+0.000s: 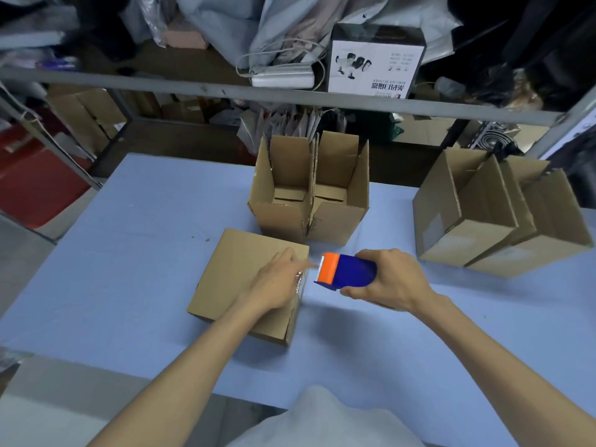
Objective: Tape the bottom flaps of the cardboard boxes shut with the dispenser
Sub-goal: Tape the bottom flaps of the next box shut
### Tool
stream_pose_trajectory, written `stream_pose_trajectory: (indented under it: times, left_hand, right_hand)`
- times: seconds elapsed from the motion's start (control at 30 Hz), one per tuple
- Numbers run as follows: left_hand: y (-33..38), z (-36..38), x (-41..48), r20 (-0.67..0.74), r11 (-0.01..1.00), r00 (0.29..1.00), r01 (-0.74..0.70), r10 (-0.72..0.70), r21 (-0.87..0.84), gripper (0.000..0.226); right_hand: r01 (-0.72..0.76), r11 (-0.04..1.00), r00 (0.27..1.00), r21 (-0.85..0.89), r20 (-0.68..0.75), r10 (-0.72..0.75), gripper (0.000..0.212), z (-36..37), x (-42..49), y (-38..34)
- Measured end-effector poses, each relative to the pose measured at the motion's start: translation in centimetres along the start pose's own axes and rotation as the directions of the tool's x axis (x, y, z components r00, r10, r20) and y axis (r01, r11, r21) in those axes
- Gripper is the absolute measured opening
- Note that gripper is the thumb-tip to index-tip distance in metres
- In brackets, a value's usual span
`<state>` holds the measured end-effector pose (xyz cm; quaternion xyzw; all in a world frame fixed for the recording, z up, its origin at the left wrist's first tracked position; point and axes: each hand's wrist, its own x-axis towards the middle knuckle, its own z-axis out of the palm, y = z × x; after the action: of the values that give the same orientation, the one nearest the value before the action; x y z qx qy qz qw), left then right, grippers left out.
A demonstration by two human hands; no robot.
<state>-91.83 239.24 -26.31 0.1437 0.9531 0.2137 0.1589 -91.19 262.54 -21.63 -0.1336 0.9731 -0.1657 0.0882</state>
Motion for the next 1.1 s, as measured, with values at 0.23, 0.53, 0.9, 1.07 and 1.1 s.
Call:
stream_pose_trajectory:
  times: [0.23,0.53,0.9,1.07,1.1]
  left_hand:
    - [3.8,-2.7,-2.4,0.214,0.210,0.949,0.263,-0.232,-0.942,0.032]
    - [3.2,-3.0,-3.1,0.067,0.406,0.934,0.215,-0.350,-0.888,0.017]
    - [2.0,-2.0,-3.2,-0.131,0.658,0.893,0.212,-0.432,-0.723,0.010]
    - [0.7,-0.9,-3.6,-0.188,0.714,0.829,0.312,-0.527,-0.626,0.019]
    - [-0.6,-1.1,-3.8,-0.209,0.712,0.803,0.335,-0.559,-0.617,0.018]
  right_hand:
    - [0.139,0.917,0.984,0.373,-0.156,-0.085,0.064,-2.5,-3.0,-1.6]
    - [0.188,0.905,0.976,0.381,-0.174,-0.130,0.066,-2.4,-3.1,-2.3]
    - [0.172,0.950,0.984,0.259,-0.083,-0.156,0.070,-0.3,-2.5,-2.3]
    - [0.114,0.974,0.993,0.195,-0.052,-0.105,0.061,0.3,-4.1,-1.6]
    - [0.092,0.981,0.995,0.170,-0.058,-0.084,0.059,0.3,-4.6,-1.0]
